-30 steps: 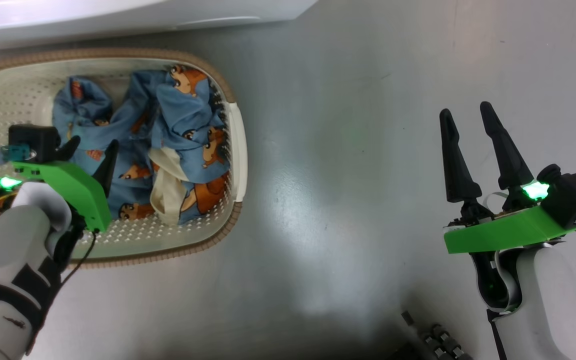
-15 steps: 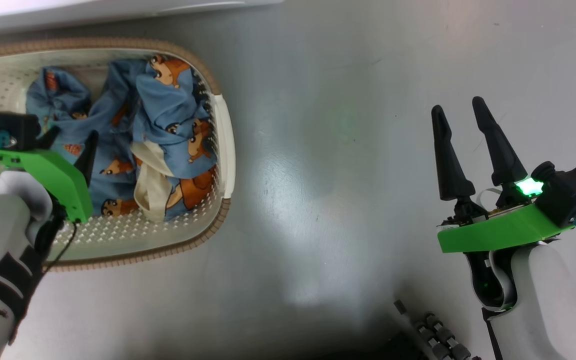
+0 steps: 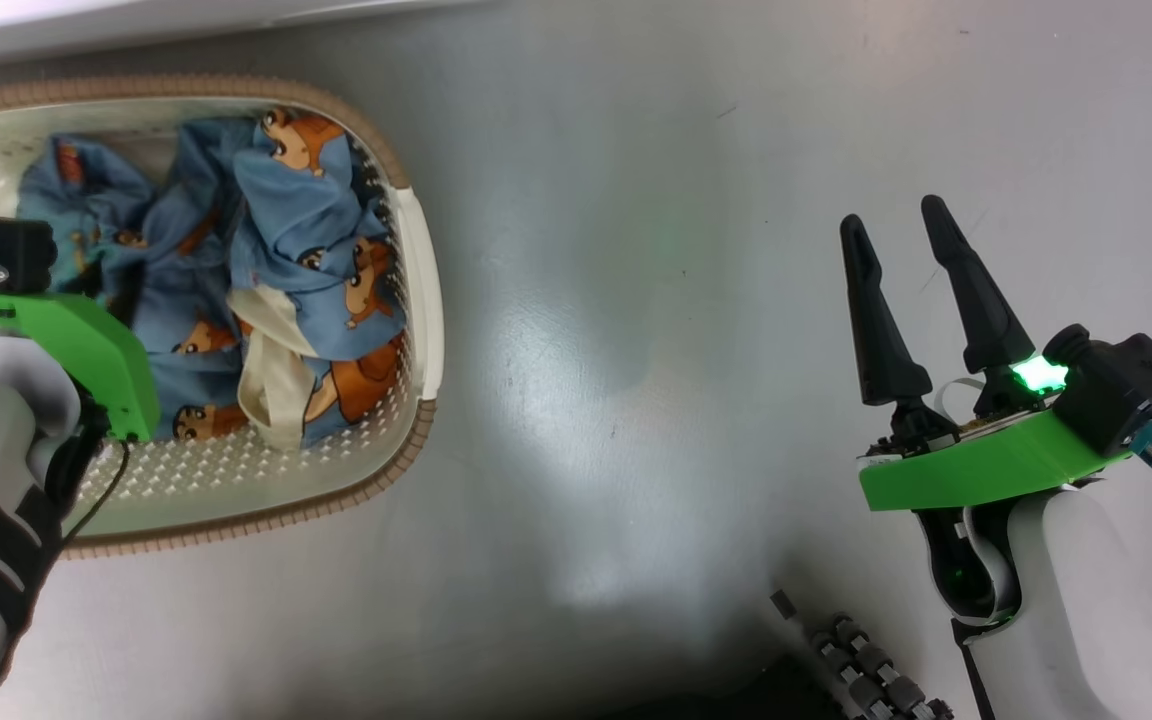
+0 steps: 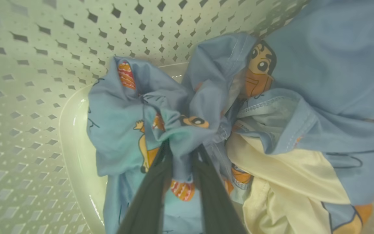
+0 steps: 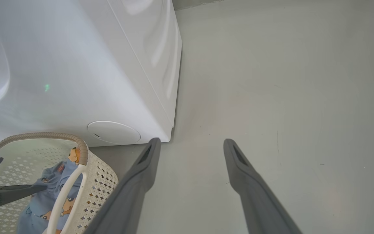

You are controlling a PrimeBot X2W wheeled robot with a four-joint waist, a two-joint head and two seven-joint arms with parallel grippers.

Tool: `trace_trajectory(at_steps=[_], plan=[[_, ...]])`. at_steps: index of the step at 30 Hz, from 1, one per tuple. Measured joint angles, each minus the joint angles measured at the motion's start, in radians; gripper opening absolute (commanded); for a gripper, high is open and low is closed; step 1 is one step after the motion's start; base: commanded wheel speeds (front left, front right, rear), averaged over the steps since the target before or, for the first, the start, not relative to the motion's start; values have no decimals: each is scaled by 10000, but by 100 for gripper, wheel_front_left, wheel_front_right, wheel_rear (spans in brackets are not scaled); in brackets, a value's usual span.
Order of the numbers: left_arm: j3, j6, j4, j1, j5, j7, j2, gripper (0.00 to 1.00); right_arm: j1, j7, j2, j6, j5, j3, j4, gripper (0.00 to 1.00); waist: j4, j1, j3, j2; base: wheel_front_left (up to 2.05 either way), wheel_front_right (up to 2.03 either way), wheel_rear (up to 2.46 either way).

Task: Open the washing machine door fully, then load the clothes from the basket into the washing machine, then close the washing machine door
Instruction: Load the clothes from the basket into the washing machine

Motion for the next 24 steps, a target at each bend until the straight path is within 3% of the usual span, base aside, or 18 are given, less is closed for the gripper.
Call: trace_trajectory(at_steps=[7,12,17,24], plan=[[-69,0,58,-19,-255,-48,-17,0,-1,0,2,0,-2,-54,38,100,54,0,-114,0,0,0,0],[403,0,-15,42,-813,-330,-249,0,-13,0,4,0,-38,-270,125,100,283,0,-474,0,0,0,0],[1860,0,-734,252,-617,-334,-270,0,4,-2,-15,0,-117,-493,199,100,542,0,-988,1,0,0,0],[4318,0,-1898,1951,1300,-362,-512,0,383,-69,-263,0,-115,-654,464,100,890,0,-2010,0,0,0,0]])
